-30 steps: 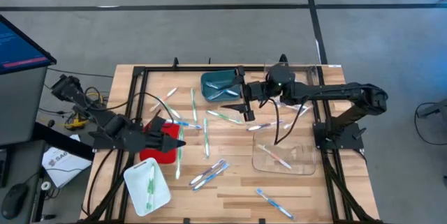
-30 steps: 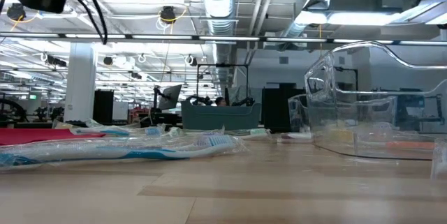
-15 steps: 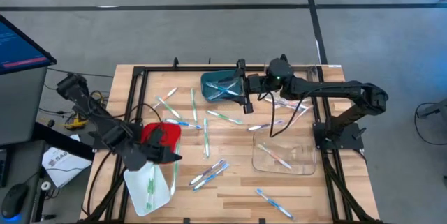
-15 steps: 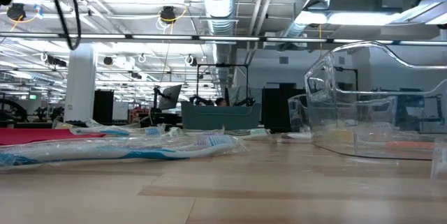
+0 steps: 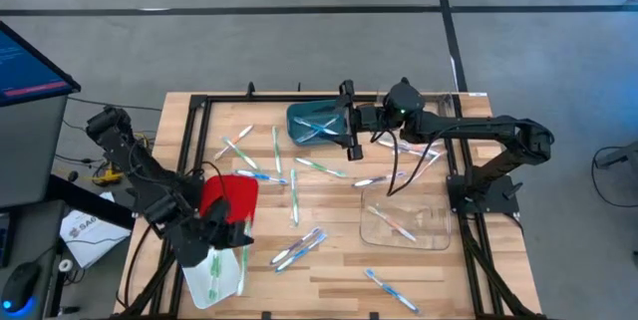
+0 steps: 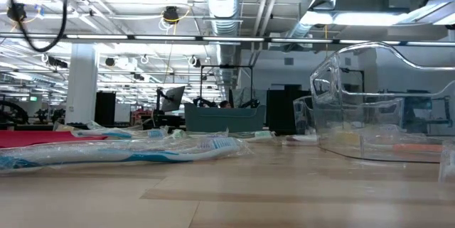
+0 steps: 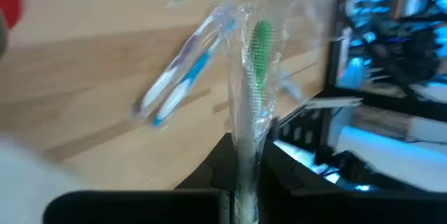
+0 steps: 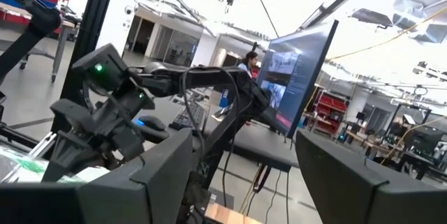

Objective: Pick & Place Toothbrushes
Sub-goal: Put the green toothbrush into the white bin

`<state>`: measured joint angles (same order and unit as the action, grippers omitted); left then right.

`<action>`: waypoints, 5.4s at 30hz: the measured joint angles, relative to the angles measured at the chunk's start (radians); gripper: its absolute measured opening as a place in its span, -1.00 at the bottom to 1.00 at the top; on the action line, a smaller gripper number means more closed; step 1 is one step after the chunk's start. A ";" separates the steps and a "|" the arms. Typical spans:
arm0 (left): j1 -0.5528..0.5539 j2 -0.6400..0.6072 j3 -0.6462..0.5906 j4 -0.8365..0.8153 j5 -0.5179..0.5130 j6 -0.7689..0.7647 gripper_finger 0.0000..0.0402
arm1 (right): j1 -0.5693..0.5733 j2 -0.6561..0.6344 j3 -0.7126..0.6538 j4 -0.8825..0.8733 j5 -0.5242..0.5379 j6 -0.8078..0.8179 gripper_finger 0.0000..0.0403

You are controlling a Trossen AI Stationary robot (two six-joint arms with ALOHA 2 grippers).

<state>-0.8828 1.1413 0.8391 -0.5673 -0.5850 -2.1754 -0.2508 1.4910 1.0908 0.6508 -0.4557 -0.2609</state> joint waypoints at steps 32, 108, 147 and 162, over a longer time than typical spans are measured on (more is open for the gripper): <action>-0.044 0.011 0.003 -0.422 0.399 0.388 -0.91 | 0.074 0.000 0.000 -0.016 0.005 0.011 0.24; -0.060 0.341 0.361 -0.556 0.168 0.097 -0.92 | 0.029 -0.002 0.000 -0.061 0.008 0.158 0.24; -0.097 0.313 0.317 -0.630 0.229 -0.074 -0.92 | 0.068 -0.001 0.000 -0.121 0.008 0.157 0.24; -0.100 0.313 0.189 -0.527 0.313 -0.082 -0.92 | 0.088 -0.001 0.000 -0.121 0.008 0.157 0.24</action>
<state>-0.9829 1.4548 1.0282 -1.0948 -0.2722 -2.2578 -0.1623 1.4899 1.0908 0.5301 -0.4479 -0.1040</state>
